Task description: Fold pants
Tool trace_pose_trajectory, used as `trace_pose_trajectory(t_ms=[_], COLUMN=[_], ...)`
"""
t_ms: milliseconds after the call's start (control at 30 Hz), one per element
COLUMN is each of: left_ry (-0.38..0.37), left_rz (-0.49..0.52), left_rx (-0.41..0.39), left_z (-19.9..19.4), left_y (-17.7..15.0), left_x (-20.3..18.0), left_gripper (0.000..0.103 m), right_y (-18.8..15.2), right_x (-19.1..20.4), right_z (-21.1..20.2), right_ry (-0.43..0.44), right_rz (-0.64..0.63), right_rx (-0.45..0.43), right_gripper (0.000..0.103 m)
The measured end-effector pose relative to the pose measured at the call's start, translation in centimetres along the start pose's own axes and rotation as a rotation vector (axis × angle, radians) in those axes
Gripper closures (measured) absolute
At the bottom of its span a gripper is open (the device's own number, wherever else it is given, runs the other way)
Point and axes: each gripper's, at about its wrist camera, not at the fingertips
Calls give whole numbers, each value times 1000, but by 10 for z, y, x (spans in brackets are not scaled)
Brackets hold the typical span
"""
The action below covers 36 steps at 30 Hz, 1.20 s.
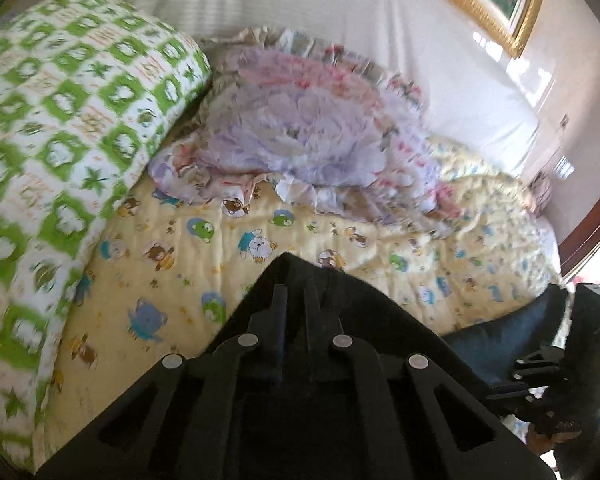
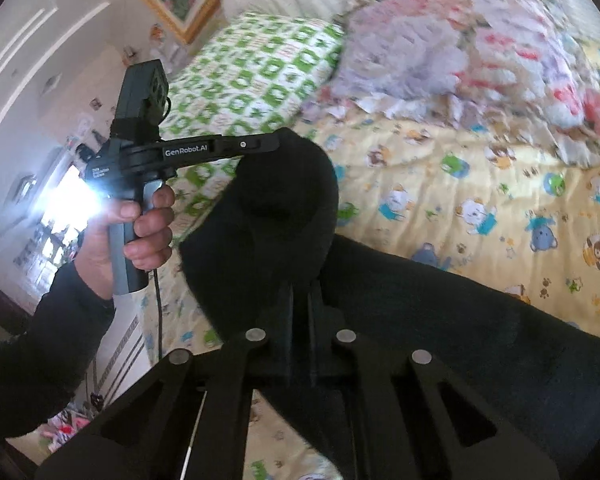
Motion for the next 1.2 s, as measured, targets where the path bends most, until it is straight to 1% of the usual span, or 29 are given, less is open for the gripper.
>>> trace_pose_trajectory(t_ms=[133,267,367,567,633,700,767,900,967,1000,1033,1067,1100,1133,1167,1200], left_ry=[-35,-63,-66,-47,-53,-67,-71,-59,-73,-84,-89,-90,-83,-72,-64,-35], left_rz=[-49,-127,-172,-289,-344,-392,-405,-382,-382,-388,-391,-395,-399,-406,-407,-408], left_rx=[-63,-93,-95,-72,-75,-84,-90,-106,-118,-128,-134,-139,-141,-149,-158,-160], left_z=[-34,-60,-65,-60,-61,-63,-67,-80,-85,-89,-91,-92,-93,-94,-94,-93], left_y=[-25,-58,-83,-124,-135,-145,-150,-152,-150,-148,-146,-143,-140,-138,-136,-133], left_x=[9,25,36,66,79,87,89,79,76,74,73,71,70,69,68,67], left_gripper=[98,98,98,98,98,101,101,100,92,85,76,71,60,53,51,48], right_y=[-7,-17,-26,-37,-41,-45,-47,-48,-47,-46,-47,-47,-47,-47,-46,-45], right_x=[24,35,37,34,35,34,34,34,35,36,36,36,38,40,41,41], right_z=[-2,4,12,31,35,41,43,42,40,38,37,35,32,29,26,22], right_ry=[22,55,98,103,100,103,103,106,110,110,116,134,158,164,163,159], right_rz=[-89,-124,-120,-103,-100,-94,-85,-72,-70,-72,-71,-67,-62,-66,-74,-80], right_rx=[-8,16,37,93,115,141,149,146,143,140,139,137,133,125,117,106], right_gripper=[96,96,96,96,96,93,93,91,89,89,85,78,75,67,62,61])
Point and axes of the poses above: each gripper's, at about its wrist camera, not at the fingertips, and z roughly the way its jaws point, x to its left, y to its top, and after that the axes turned 2 degrees about -z, right-handed
